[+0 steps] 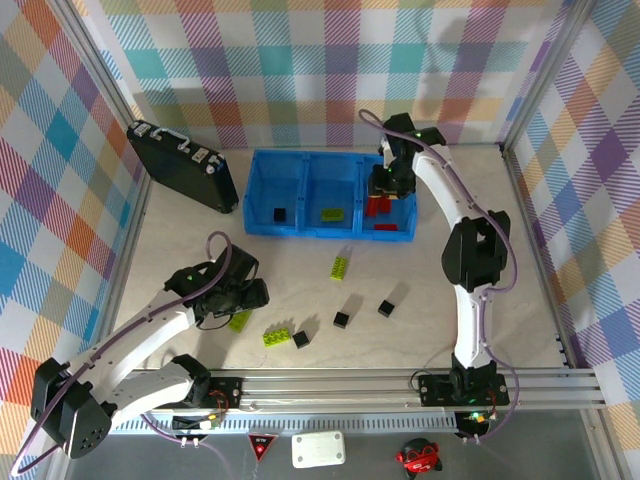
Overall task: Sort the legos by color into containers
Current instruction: Place the lego in the container, then pick up the lego from the bottom-left of the table.
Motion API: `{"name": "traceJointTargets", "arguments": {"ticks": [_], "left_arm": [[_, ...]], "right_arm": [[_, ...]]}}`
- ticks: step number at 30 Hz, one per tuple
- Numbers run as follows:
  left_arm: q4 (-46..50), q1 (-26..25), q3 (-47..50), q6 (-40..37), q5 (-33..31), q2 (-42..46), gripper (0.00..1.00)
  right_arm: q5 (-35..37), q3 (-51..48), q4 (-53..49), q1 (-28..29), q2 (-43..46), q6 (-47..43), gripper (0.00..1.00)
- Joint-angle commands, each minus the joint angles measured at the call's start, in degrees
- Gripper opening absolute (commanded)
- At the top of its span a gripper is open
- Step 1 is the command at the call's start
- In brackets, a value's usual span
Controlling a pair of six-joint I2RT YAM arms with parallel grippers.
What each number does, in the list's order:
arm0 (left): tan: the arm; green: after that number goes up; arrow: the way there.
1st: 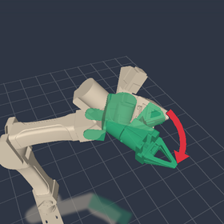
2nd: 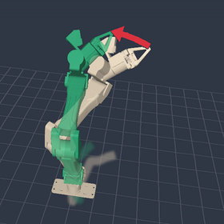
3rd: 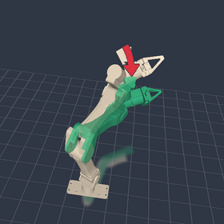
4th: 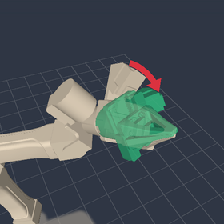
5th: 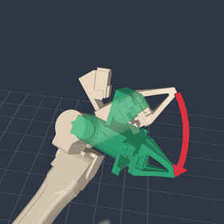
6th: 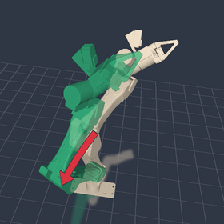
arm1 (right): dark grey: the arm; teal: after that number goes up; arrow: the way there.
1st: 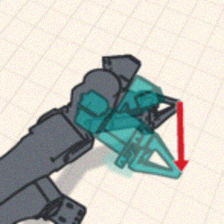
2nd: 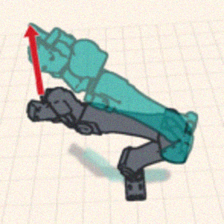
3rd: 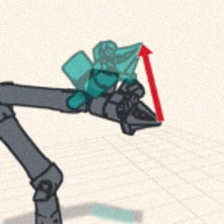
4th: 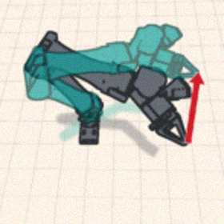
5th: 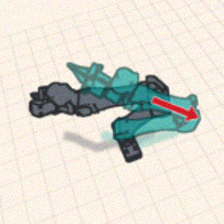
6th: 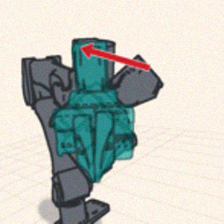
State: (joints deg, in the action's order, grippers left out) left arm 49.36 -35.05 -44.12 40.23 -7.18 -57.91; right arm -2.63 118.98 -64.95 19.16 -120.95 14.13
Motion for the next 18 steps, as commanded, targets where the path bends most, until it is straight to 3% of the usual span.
{"name": "traceJointTargets", "arguments": {"ticks": [1,18], "left_arm": [[-0.56,0.42,0.14,-1.85,-0.75,-1.07,0.76],[-4.22,0.44,-2.01,-5.07,0.86,-8.25,0.76]], "right_arm": [[-0.18,-3.81,0.97,1.84,4.58,1.28,0.43],[3.03,-21.47,3.78,9.53,19.16,5.83,0.43]]}}
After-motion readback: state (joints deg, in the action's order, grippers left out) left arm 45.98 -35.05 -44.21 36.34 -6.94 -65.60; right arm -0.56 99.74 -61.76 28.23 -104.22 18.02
